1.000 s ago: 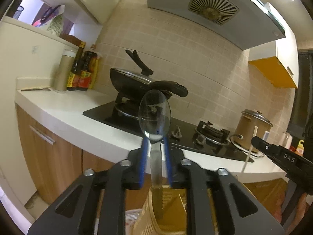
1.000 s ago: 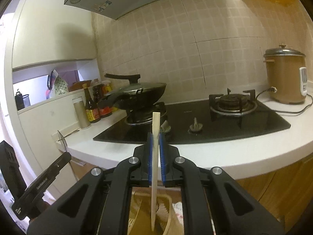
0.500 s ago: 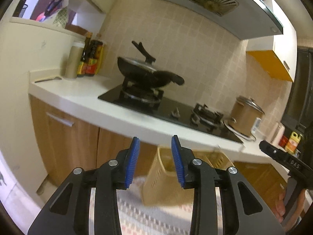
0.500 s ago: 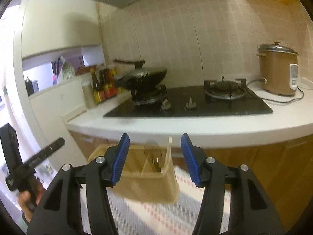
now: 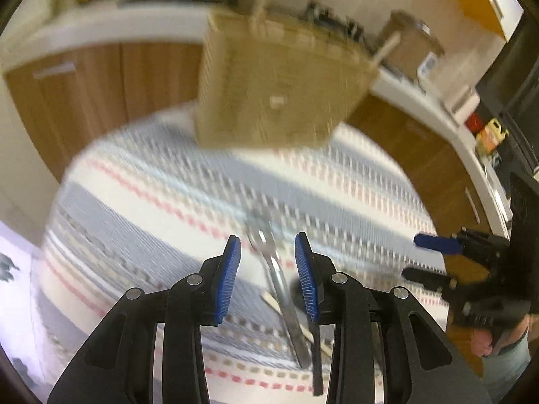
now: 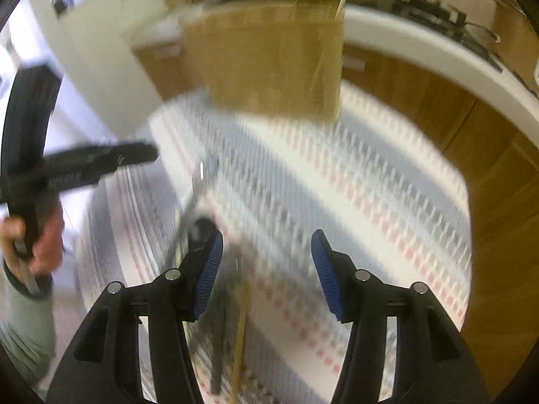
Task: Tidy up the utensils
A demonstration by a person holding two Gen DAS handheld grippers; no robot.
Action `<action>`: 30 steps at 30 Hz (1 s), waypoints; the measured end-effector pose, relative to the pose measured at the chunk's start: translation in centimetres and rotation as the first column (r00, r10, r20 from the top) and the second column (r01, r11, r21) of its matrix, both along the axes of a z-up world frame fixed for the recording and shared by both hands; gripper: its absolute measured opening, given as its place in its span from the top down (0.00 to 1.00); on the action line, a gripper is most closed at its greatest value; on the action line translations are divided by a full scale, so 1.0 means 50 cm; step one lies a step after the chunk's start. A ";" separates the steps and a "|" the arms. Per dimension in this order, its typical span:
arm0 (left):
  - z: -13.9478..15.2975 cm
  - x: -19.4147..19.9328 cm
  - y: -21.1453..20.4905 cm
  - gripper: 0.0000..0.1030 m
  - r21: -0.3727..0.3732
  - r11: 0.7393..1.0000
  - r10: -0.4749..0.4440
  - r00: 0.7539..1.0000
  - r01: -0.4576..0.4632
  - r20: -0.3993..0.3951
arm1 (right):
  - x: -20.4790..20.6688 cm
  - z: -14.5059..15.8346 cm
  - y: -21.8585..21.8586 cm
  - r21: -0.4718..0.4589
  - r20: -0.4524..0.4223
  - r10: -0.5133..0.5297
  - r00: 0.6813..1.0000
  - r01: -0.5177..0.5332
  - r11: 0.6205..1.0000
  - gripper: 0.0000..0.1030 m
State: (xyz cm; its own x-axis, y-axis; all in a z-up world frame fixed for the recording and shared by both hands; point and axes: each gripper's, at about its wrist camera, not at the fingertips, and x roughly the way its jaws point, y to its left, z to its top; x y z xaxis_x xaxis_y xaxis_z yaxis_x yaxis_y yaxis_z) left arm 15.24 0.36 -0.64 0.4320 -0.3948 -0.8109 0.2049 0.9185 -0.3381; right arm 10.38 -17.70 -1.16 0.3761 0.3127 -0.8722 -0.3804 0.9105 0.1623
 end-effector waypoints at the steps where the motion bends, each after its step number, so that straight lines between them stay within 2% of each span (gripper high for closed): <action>1: -0.015 0.002 -0.007 0.69 0.001 1.000 -0.010 1.000 0.010 -0.018 | -0.009 -0.013 0.003 -0.002 -0.022 0.008 1.000 -0.008 1.000 0.51; 2: -0.026 0.000 -0.013 0.69 0.005 1.000 -0.015 1.000 0.015 -0.027 | -0.021 -0.030 0.007 -0.004 -0.048 0.018 0.999 -0.018 1.000 0.51; 4: -0.046 0.001 -0.025 0.69 0.026 0.999 -0.026 0.999 0.027 -0.041 | -0.035 -0.050 0.018 -0.011 -0.073 0.033 0.997 -0.034 0.999 0.60; 5: -0.053 0.002 -0.030 0.69 0.030 0.999 -0.033 0.998 0.034 -0.047 | -0.037 -0.056 0.023 -0.013 -0.080 0.040 0.996 -0.041 0.999 0.67; 14: -0.084 0.029 -0.024 0.69 0.012 1.000 -0.022 0.995 0.024 -0.096 | -0.043 -0.096 0.064 -0.007 -0.126 0.054 0.991 -0.055 0.998 0.70; 16: -0.088 0.036 -0.012 0.69 -0.008 1.000 -0.007 0.995 0.007 -0.104 | -0.033 -0.094 0.071 -0.018 -0.116 0.052 0.992 -0.055 0.998 0.74; 18: -0.089 0.040 -0.008 0.69 -0.018 1.000 0.004 0.994 -0.006 -0.113 | -0.026 -0.096 0.078 -0.017 -0.115 0.057 0.992 -0.060 0.998 0.86; 20: -0.095 0.047 -0.006 0.69 -0.016 1.000 0.003 0.992 -0.005 -0.126 | -0.022 -0.094 0.083 -0.019 -0.112 0.060 0.992 -0.063 0.998 0.90; 26: -0.095 0.057 -0.029 0.69 0.018 1.000 0.002 0.993 0.000 -0.119 | -0.001 -0.083 0.073 -0.006 -0.080 0.021 0.997 -0.021 1.000 0.98; 30: -0.092 0.061 -0.065 0.66 0.042 0.999 -0.026 0.992 0.031 -0.121 | 0.021 -0.071 0.038 0.017 -0.069 -0.029 0.997 0.030 0.999 0.98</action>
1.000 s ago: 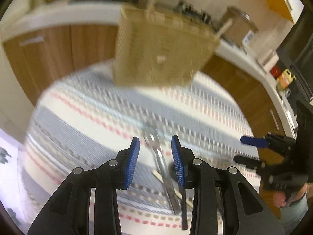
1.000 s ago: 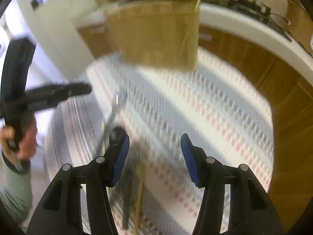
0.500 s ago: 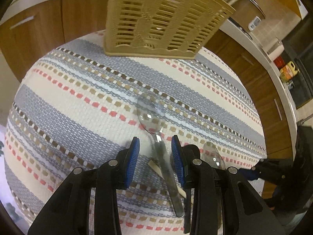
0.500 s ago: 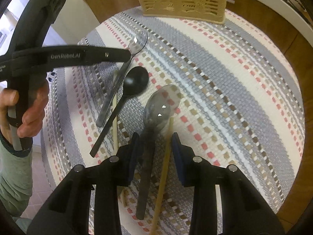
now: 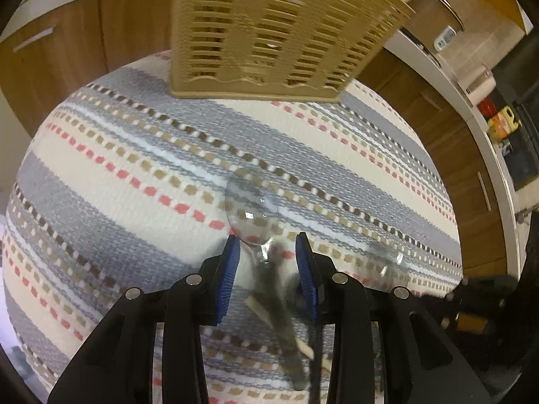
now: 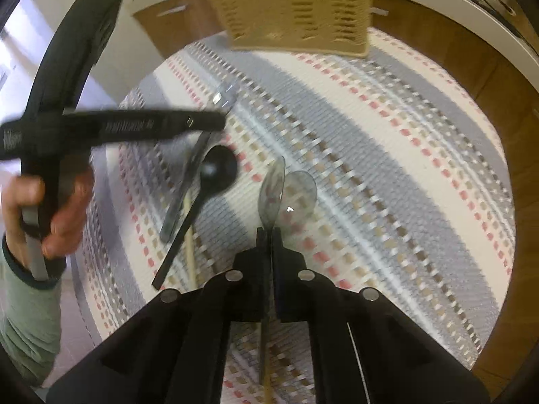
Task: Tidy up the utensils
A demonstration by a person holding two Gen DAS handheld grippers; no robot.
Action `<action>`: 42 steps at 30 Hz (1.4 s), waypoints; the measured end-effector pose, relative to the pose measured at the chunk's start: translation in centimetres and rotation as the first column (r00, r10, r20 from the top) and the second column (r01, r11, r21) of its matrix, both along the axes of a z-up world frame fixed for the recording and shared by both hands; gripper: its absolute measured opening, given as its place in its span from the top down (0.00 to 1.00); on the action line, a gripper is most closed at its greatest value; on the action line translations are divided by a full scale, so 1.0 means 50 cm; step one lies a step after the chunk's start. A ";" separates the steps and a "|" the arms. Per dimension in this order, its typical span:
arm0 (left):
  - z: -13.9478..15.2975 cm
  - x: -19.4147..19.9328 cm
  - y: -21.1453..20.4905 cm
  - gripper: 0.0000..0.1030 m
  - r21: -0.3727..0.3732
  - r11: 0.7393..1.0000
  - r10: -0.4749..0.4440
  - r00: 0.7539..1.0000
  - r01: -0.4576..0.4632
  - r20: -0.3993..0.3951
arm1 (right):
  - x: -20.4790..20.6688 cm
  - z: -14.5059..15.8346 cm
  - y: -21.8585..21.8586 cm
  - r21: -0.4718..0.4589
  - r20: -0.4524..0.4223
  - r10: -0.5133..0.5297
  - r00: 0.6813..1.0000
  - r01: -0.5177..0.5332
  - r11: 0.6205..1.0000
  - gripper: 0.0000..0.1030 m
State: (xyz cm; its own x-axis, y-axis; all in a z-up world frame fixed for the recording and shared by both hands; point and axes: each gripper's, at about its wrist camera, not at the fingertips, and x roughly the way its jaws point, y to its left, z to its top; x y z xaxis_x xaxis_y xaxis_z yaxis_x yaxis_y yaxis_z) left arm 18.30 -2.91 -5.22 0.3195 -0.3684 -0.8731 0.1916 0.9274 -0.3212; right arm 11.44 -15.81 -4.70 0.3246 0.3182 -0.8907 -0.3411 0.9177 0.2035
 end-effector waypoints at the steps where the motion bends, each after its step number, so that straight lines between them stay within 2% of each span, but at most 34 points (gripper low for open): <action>1: 0.001 0.001 -0.007 0.65 0.010 1.000 -0.004 1.000 0.004 0.002 | 0.009 0.001 -0.009 0.003 0.002 -0.014 1.000 0.014 1.000 0.98; 4: 0.004 0.006 -0.028 0.64 0.056 0.998 -0.012 1.000 0.011 0.004 | 0.028 0.000 -0.024 0.004 0.002 -0.038 0.999 0.038 0.999 0.98; 8: 0.002 0.016 -0.060 0.83 0.137 0.991 -0.002 1.000 -0.001 0.020 | 0.054 -0.005 -0.041 0.015 -0.007 -0.053 0.999 0.054 0.998 0.98; 11: 0.001 0.018 -0.065 0.90 0.162 0.987 0.003 0.999 -0.009 0.040 | 0.049 -0.001 -0.058 0.066 -0.037 -0.058 0.998 0.060 0.996 0.96; 13: -0.001 0.016 -0.059 0.91 0.142 0.990 0.014 0.999 -0.020 0.044 | 0.048 -0.002 -0.064 0.074 -0.065 -0.060 0.996 0.064 0.995 0.88; 15: -0.002 0.017 -0.047 0.91 0.110 0.993 0.027 0.999 -0.032 0.045 | 0.048 -0.002 -0.065 0.053 -0.075 -0.070 0.995 0.074 0.996 0.75; 18: -0.005 0.017 -0.036 0.92 0.081 0.996 0.032 0.999 -0.036 0.044 | 0.044 -0.016 -0.057 0.047 -0.140 -0.069 0.988 0.076 0.996 0.74; 22: -0.005 0.013 -0.022 0.93 0.057 0.998 0.024 0.999 -0.026 0.044 | 0.055 -0.030 -0.035 0.019 -0.167 -0.074 0.983 0.078 0.997 0.74; 25: -0.004 0.004 -0.008 0.95 0.036 0.999 0.017 0.999 -0.018 0.043 | 0.061 -0.037 -0.022 -0.024 -0.161 -0.079 0.984 0.076 0.997 0.76; 30: 0.003 -0.007 0.000 0.99 0.020 1.000 0.004 0.998 -0.006 0.066 | 0.057 -0.028 -0.024 -0.014 -0.149 -0.076 0.986 0.075 0.997 0.94; 34: 0.000 -0.008 0.009 0.99 -0.002 1.000 0.003 0.998 -0.003 0.067 | 0.057 -0.018 -0.030 0.022 -0.124 -0.080 0.989 0.083 0.996 0.97; 38: 0.001 -0.010 0.025 0.99 -0.026 1.000 0.011 0.998 -0.009 0.068 | 0.047 0.000 -0.045 0.018 -0.088 -0.085 0.992 0.087 0.996 1.00; 42: 0.016 -0.013 0.046 0.99 -0.076 0.997 0.026 0.996 -0.019 0.090 | 0.041 0.020 -0.065 0.047 -0.061 -0.088 0.994 0.091 0.995 1.00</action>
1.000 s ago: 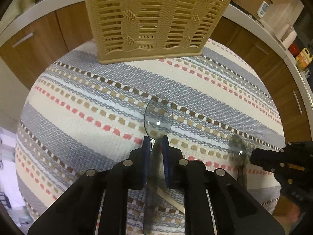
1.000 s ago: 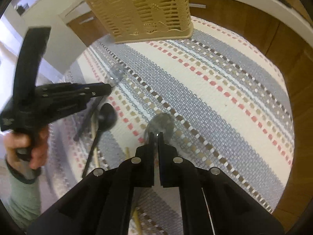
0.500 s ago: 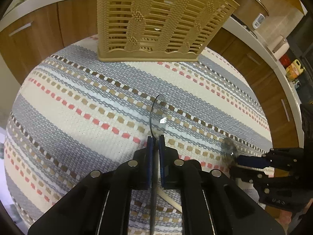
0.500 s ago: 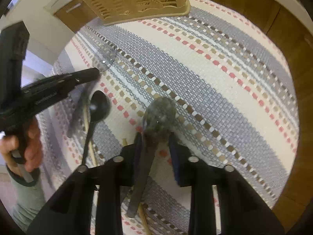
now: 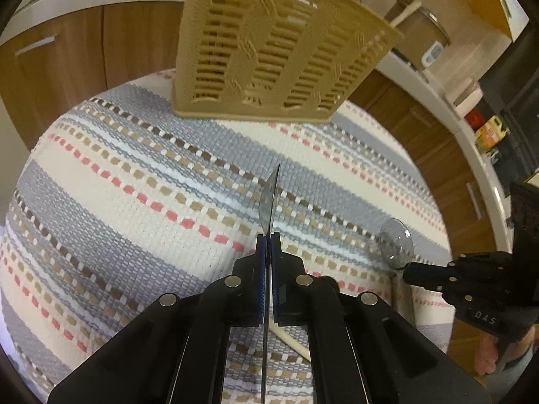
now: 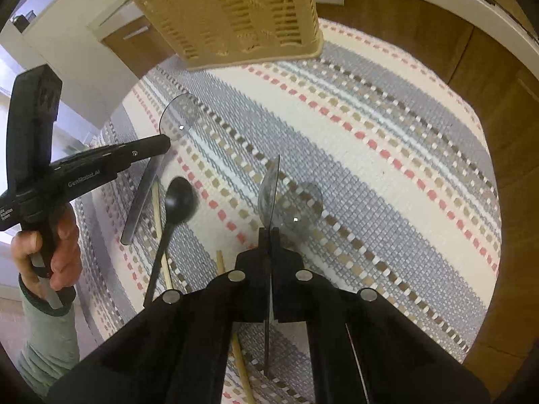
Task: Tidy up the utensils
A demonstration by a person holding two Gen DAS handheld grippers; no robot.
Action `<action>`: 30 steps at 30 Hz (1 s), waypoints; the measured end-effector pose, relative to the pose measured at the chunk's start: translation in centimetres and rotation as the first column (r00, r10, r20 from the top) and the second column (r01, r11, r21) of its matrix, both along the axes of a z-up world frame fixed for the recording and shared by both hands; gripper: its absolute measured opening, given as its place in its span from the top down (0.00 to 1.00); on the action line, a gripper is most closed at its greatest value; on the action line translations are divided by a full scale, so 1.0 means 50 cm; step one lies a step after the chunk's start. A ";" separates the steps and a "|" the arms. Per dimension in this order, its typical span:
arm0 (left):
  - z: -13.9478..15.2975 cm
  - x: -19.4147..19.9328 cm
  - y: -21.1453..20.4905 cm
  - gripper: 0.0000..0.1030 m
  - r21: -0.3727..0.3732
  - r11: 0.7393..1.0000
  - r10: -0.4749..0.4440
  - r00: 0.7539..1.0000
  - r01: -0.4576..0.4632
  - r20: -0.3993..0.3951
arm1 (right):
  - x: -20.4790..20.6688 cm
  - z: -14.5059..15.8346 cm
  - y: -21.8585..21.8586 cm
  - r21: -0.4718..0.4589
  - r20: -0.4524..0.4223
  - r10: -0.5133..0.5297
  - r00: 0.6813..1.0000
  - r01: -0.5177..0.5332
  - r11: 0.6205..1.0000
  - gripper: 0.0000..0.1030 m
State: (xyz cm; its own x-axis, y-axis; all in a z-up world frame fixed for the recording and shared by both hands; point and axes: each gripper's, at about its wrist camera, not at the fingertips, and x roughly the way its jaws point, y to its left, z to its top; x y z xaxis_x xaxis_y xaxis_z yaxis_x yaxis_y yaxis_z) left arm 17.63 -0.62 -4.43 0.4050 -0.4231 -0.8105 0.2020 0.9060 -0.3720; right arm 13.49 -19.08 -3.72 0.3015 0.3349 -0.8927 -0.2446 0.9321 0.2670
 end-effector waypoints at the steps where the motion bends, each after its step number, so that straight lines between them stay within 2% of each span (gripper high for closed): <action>1: 0.003 -0.001 0.005 0.99 -0.004 1.000 0.005 1.000 -0.005 0.004 | -0.002 0.002 -0.003 0.009 0.002 -0.003 1.000 0.003 1.000 1.00; 6: 0.043 -0.015 0.028 0.99 -0.053 0.998 0.029 0.998 -0.026 0.064 | -0.010 0.031 -0.025 0.070 0.046 -0.019 0.999 0.016 0.997 1.00; 9: 0.095 -0.034 0.038 0.99 -0.080 0.996 0.041 0.987 -0.028 0.157 | -0.016 0.074 -0.033 0.113 0.121 -0.027 0.992 0.013 0.994 1.00; 12: 0.147 -0.043 0.041 0.99 -0.080 0.996 0.062 0.971 -0.045 0.232 | -0.027 0.136 -0.035 0.145 0.240 -0.036 0.970 0.001 0.989 1.00; 15: 0.200 -0.042 0.047 0.99 -0.126 0.991 0.086 0.954 -0.051 0.287 | -0.034 0.190 -0.036 0.168 0.335 -0.061 0.940 0.004 0.986 1.00; 20: 0.262 -0.028 0.046 0.99 -0.158 0.985 0.118 0.927 -0.065 0.357 | -0.015 0.220 -0.041 0.219 0.388 -0.089 0.917 0.002 0.976 1.00; 22: 0.286 -0.030 0.046 0.99 -0.170 0.982 0.143 0.902 -0.079 0.406 | -0.004 0.234 -0.045 0.234 0.408 -0.102 0.908 0.004 0.972 1.00; 23: 0.306 -0.030 0.049 0.99 -0.175 0.981 0.159 0.881 -0.088 0.447 | 0.002 0.239 -0.043 0.239 0.416 -0.107 0.903 0.005 0.971 1.00; 26: 0.353 -0.024 0.044 0.99 -0.194 0.975 0.195 0.837 -0.108 0.512 | 0.022 0.271 -0.048 0.246 0.438 -0.119 0.891 0.009 0.969 1.00; 30: 0.393 0.002 0.038 0.99 -0.250 0.960 0.251 0.788 -0.128 0.563 | 0.048 0.325 -0.050 0.232 0.469 -0.121 0.875 0.010 0.973 1.00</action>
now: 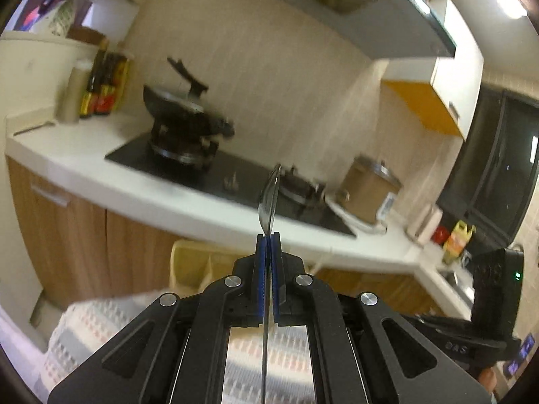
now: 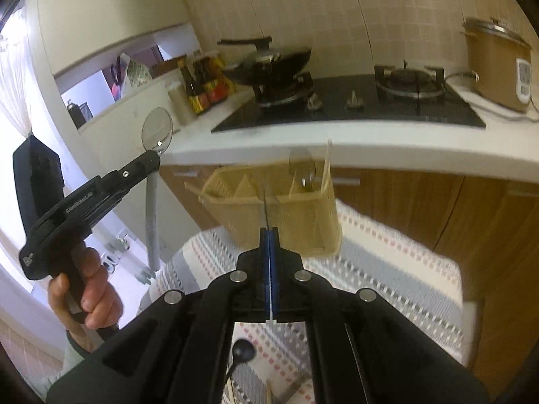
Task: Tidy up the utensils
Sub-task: 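Carry both held clear utensils over the basket with the left and right tools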
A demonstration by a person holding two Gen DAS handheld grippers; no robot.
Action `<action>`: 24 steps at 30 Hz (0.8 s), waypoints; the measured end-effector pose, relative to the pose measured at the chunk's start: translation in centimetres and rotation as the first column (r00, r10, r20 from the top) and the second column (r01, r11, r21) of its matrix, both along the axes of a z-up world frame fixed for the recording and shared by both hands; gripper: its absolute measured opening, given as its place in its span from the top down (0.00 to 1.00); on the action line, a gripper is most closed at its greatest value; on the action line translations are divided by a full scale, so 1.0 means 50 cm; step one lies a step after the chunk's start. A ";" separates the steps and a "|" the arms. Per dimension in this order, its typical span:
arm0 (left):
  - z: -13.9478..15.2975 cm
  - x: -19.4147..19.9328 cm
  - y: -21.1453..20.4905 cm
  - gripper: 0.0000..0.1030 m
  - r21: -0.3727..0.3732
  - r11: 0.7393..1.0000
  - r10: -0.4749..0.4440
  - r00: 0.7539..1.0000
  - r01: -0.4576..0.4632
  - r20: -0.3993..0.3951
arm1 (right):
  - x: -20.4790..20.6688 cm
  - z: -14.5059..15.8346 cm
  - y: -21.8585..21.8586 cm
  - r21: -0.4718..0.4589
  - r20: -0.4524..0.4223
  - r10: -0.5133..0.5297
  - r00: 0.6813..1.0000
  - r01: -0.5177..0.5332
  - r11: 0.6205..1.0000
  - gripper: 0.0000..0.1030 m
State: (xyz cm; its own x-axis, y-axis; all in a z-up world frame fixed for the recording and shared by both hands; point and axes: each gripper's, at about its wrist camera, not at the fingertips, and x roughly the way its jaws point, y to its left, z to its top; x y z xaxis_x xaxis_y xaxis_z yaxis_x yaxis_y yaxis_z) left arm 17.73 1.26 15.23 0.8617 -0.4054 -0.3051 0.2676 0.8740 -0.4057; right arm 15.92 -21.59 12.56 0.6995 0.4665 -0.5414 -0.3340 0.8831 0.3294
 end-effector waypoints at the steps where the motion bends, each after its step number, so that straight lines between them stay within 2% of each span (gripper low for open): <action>1: 0.005 0.008 -0.005 0.99 -0.010 1.000 0.009 1.000 -0.009 0.018 | 0.007 0.014 -0.001 -0.006 0.009 -0.002 1.000 0.002 1.000 1.00; 3: 0.012 0.027 -0.018 0.99 -0.028 1.000 0.013 0.998 -0.011 0.055 | 0.026 0.034 -0.002 -0.016 0.009 -0.003 1.000 0.004 1.000 1.00; 5: 0.007 0.044 -0.034 0.99 -0.015 0.999 0.029 0.997 -0.029 0.064 | 0.045 0.037 0.000 -0.016 -0.024 0.024 0.999 -0.024 1.000 1.00; 7: -0.002 0.049 -0.039 0.99 -0.011 1.000 0.006 0.998 -0.006 0.063 | 0.062 0.012 0.012 -0.047 -0.109 0.088 0.990 -0.094 0.994 1.00; 8: -0.008 0.048 -0.040 0.99 -0.004 1.000 0.002 0.998 -0.002 0.064 | 0.074 -0.023 0.022 -0.077 -0.169 0.119 0.978 -0.133 0.988 0.98; 10: -0.022 0.046 -0.036 0.99 0.016 1.000 0.002 0.998 -0.003 0.060 | 0.084 -0.076 0.035 -0.127 -0.218 0.129 0.967 -0.159 0.979 0.81; 11: -0.026 0.048 -0.030 0.99 0.017 1.000 -0.002 0.999 0.001 0.054 | 0.094 -0.119 0.047 -0.157 -0.259 0.134 0.957 -0.178 0.971 0.60; 12: -0.034 0.050 -0.024 0.99 0.013 1.000 -0.007 0.999 0.007 0.041 | 0.104 -0.160 0.056 -0.162 -0.298 0.146 0.943 -0.201 0.966 0.52; 14: -0.046 0.052 -0.012 0.99 0.008 1.000 -0.014 1.000 0.014 0.028 | 0.122 -0.214 0.073 -0.166 -0.347 0.168 0.923 -0.237 0.957 0.52; 17: -0.055 0.053 -0.006 0.99 0.026 1.000 -0.015 1.000 0.015 0.018 | 0.149 -0.274 0.120 -0.241 -0.392 0.196 0.899 -0.306 0.921 0.55; 19: -0.057 0.052 -0.004 0.99 0.038 0.999 -0.017 1.000 0.016 0.023 | 0.160 -0.298 0.149 -0.292 -0.418 0.208 0.884 -0.347 0.891 0.66; 24: -0.056 0.051 0.006 0.99 0.035 0.999 -0.006 0.999 0.005 0.043 | 0.163 -0.344 0.193 -0.431 -0.419 0.193 0.887 -0.382 0.817 0.83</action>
